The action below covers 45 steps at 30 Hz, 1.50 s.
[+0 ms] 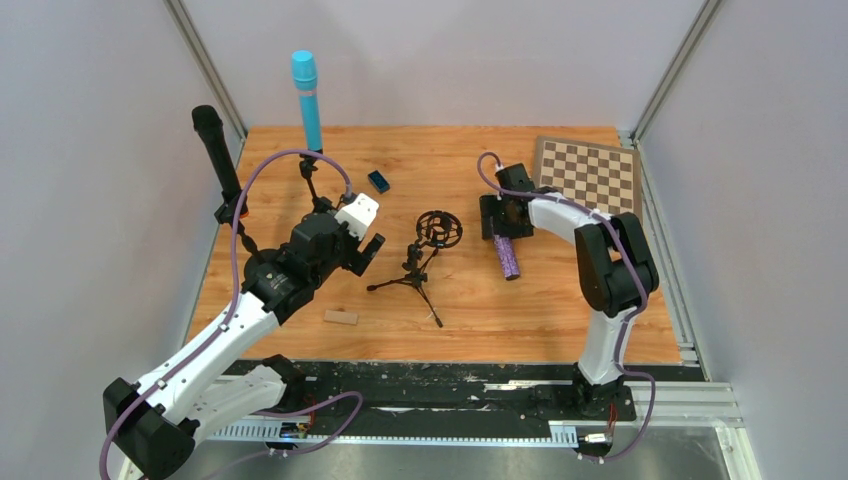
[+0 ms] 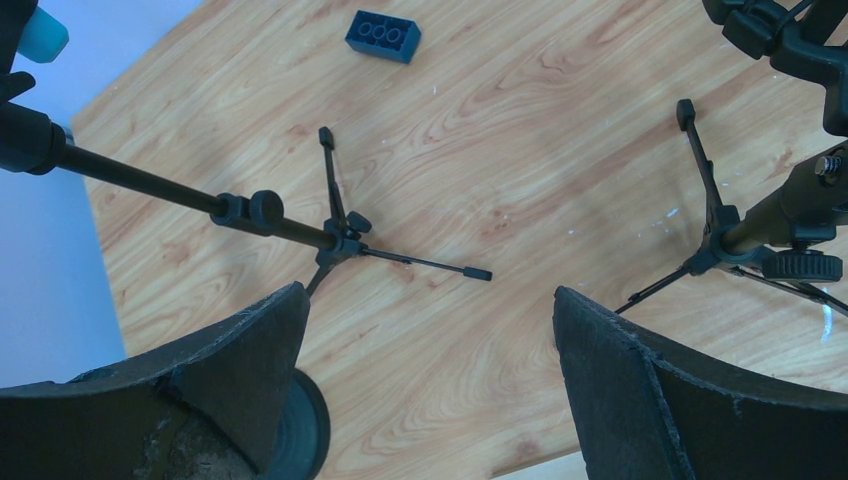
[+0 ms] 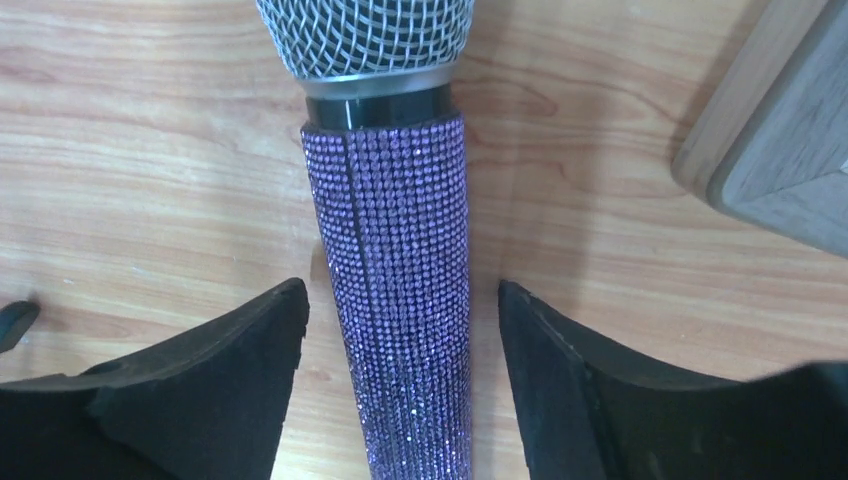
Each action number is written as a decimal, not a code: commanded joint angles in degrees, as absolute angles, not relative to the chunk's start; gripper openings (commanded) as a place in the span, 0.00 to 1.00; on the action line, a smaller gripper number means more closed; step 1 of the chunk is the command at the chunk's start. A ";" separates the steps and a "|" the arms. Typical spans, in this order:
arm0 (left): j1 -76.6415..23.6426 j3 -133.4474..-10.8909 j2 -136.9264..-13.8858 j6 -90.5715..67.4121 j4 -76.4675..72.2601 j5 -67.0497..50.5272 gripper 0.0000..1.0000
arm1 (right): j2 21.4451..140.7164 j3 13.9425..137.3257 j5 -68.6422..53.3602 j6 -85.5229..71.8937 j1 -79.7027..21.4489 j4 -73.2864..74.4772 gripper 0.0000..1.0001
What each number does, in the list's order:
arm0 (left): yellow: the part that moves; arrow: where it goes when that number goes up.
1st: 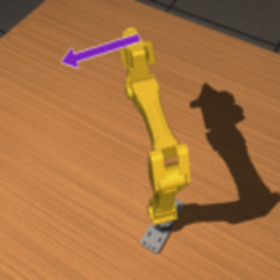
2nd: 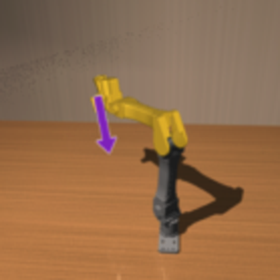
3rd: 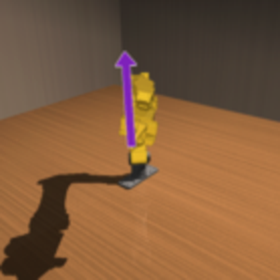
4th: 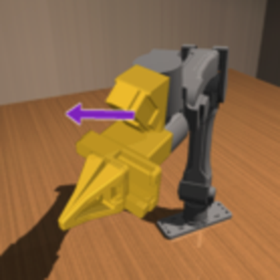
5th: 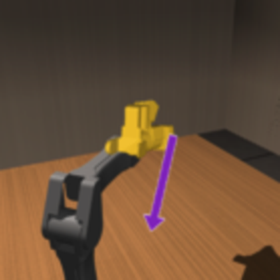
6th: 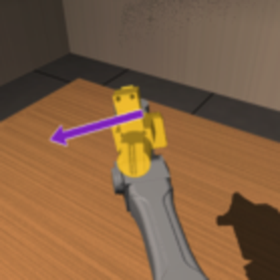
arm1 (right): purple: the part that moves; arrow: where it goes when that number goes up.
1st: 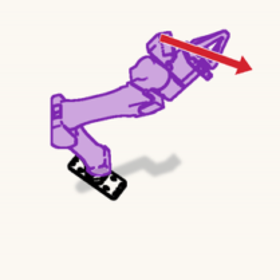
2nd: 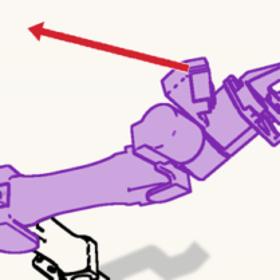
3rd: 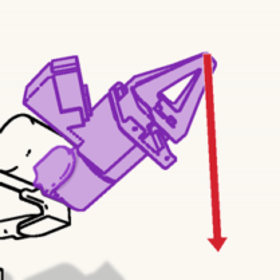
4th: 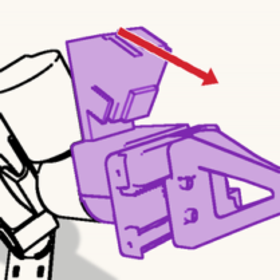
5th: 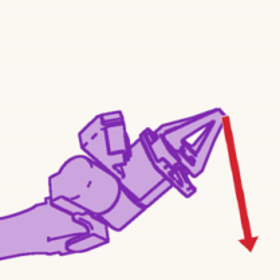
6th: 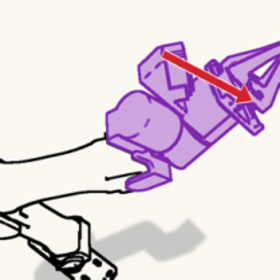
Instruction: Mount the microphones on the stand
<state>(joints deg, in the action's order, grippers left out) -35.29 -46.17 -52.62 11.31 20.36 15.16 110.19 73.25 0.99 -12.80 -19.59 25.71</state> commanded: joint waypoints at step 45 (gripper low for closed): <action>-35.65 -46.41 -53.27 11.75 18.98 14.03 1.00 | 110.12 82.75 7.51 -4.79 -21.95 33.97 0.00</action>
